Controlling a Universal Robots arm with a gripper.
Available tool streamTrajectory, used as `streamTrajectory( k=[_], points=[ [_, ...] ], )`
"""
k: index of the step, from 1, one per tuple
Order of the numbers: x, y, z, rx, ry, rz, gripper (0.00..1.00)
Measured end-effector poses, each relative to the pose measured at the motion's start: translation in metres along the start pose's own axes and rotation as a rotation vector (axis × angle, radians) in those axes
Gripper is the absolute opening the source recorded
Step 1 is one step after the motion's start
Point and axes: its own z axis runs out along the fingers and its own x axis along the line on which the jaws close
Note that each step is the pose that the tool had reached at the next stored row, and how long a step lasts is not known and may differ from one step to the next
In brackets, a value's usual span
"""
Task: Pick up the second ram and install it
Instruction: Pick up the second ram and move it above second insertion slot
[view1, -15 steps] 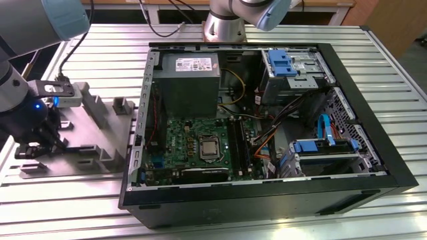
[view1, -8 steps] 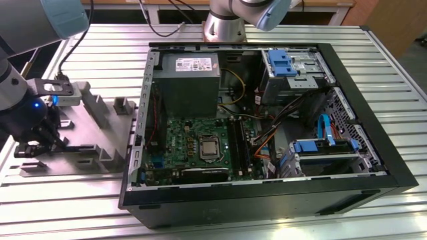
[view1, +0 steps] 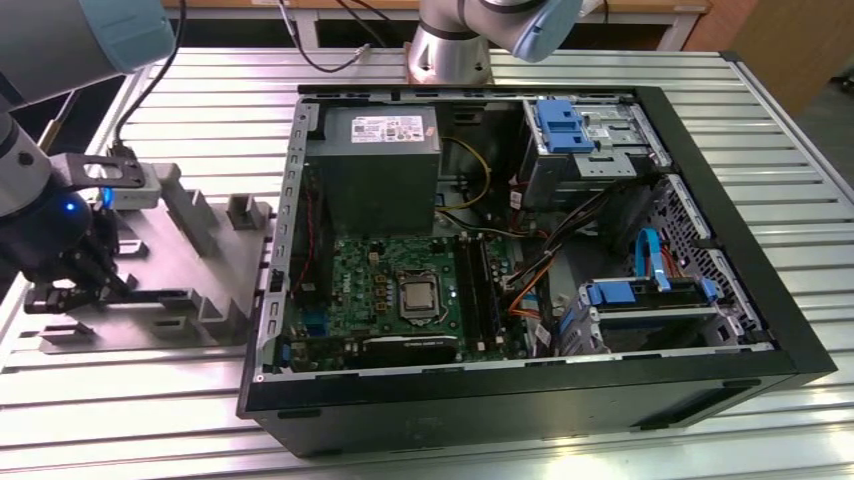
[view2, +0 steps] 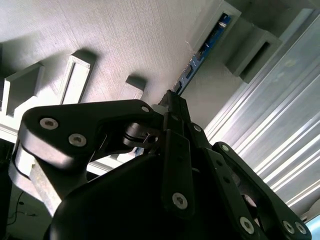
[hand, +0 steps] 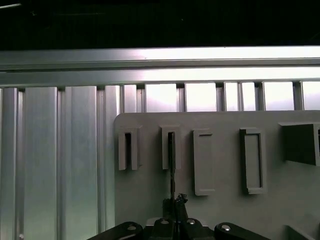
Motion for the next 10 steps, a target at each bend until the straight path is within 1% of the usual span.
streamTrajectory(
  k=[6, 8, 10],
  points=[
    [0.0, 0.0001, -0.0012, -0.0001, 0.0, 0.0, 0.11],
    [-0.0001, 0.0002, -0.004, -0.0003, 0.0003, 0.0, 0.11],
    [-0.0002, 0.0004, -0.0092, -0.0002, 0.0002, 0.0, 0.11]
  ],
)
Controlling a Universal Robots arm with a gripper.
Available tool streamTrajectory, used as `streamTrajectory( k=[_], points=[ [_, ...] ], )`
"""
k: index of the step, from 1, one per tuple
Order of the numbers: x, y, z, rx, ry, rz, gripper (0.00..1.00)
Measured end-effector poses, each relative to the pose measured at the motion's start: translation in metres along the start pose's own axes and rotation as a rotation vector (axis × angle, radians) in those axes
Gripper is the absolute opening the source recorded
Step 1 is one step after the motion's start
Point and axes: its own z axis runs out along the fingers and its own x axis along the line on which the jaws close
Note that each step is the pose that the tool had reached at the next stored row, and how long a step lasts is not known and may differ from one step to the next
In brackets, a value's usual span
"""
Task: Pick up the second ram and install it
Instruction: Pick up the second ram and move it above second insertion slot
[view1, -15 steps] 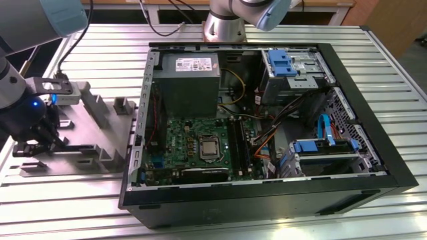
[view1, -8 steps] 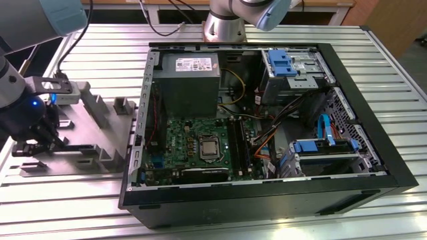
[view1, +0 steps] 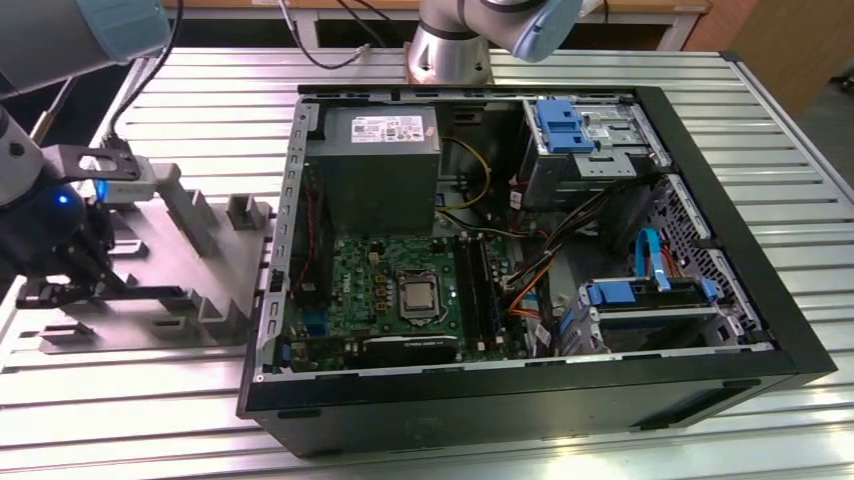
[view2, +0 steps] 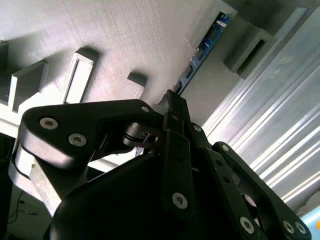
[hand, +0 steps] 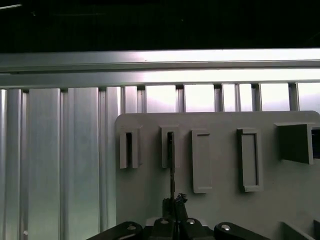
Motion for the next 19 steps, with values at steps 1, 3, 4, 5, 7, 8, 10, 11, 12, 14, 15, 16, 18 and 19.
streamTrajectory(
  k=[1, 3, 4, 5, 7, 8, 10, 11, 12, 14, 15, 16, 18, 19],
  points=[
    [-0.0001, 0.0001, -0.0034, 0.0001, -0.0001, 0.0, 0.11],
    [-0.0003, 0.0004, -0.0111, 0.0001, -0.0001, 0.0, 0.11],
    [-0.0004, 0.0006, -0.0156, 0.0001, -0.0001, 0.0, 0.11],
    [-0.0006, 0.0008, -0.0198, 0.0002, -0.0002, 0.0, 0.11],
    [-0.0008, 0.0011, -0.0282, 0.0001, -0.0001, 0.0, 0.11],
    [-0.0009, 0.0013, -0.0326, 0.0002, -0.0001, 0.0, 0.11],
    [-0.0012, 0.0016, -0.0415, 0.0001, 0.0, 0.0, 0.11],
    [-0.0013, 0.0018, -0.0462, 0.0002, -0.0002, 0.0, 0.11],
    [-0.0014, 0.002, -0.0504, 0.0002, -0.0001, 0.0, 0.11],
    [-0.0017, 0.0023, -0.0591, 0.0002, -0.0001, 0.0, 0.11],
    [-0.0018, 0.0025, -0.0635, 0.0001, -0.0001, 0.0, 0.11],
    [-0.0019, 0.0027, -0.0676, 0.0001, 0.0, 0.0, 0.11],
    [-0.0021, 0.003, -0.0752, 0.0005, -0.0002, 0.0, 0.11],
    [-0.0022, 0.0031, -0.0795, 0.0005, -0.0002, 0.0, 0.11]
  ],
)
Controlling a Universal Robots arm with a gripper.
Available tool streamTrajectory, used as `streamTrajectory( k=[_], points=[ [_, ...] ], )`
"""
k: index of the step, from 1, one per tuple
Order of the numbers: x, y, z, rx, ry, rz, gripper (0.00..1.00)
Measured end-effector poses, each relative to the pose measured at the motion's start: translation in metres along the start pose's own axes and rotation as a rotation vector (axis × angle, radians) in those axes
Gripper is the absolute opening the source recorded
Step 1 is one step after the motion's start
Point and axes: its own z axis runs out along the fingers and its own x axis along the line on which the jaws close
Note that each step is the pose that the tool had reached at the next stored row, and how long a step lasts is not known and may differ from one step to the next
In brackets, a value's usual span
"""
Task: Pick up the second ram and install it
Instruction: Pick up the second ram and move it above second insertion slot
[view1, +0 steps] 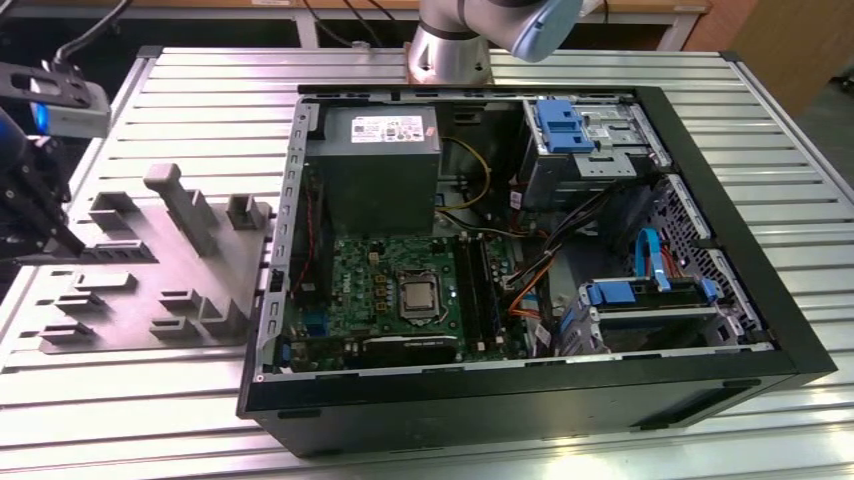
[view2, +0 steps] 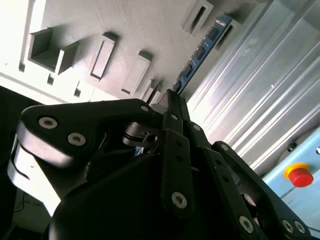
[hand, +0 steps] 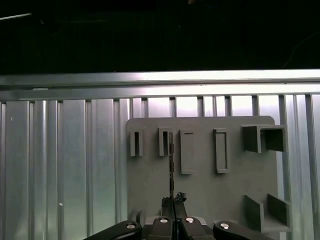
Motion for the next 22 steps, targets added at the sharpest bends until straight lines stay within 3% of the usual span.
streamTrajectory(
  k=[5, 22],
  points=[
    [-0.0006, 0.0008, -0.0207, 0.0004, 0.0, 0.0, 0.11],
    [-0.002, 0.0028, -0.0701, 0.0006, 0.0, 0.0, 0.11]
  ],
)
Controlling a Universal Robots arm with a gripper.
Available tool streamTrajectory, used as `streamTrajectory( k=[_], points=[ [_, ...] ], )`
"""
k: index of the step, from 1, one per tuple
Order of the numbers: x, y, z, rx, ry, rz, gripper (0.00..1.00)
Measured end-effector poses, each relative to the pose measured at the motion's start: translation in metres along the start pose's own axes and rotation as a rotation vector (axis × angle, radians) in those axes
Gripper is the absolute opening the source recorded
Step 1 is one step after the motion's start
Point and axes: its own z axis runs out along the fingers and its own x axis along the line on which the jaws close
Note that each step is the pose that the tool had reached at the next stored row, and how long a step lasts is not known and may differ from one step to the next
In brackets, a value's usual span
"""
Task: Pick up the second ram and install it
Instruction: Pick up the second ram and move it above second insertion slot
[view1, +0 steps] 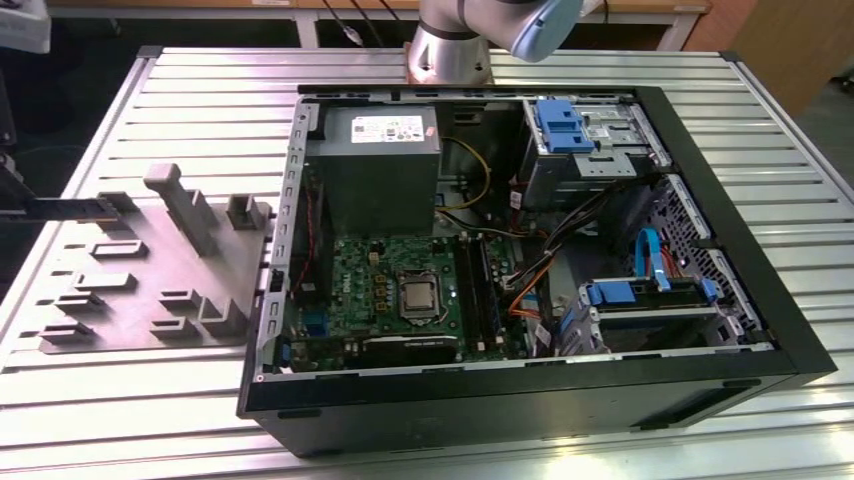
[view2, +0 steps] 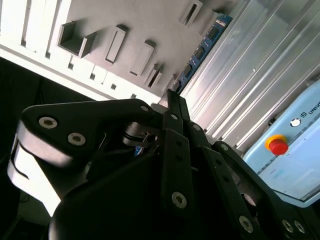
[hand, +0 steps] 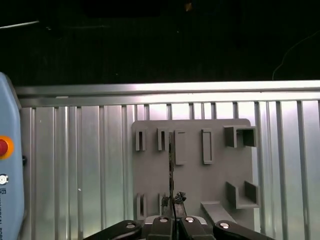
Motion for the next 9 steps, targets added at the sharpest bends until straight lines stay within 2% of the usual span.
streamTrajectory(
  k=[6, 8, 9],
  points=[
    [-0.0005, 0.0007, -0.0183, -0.0001, 0.0001, 0.0, 0.11],
    [-0.0008, 0.0011, -0.0281, 0.0003, -0.0004, 0.0, 0.11],
    [-0.0009, 0.0011, -0.0301, 0.0002, -0.0003, 0.0, 0.11]
  ],
)
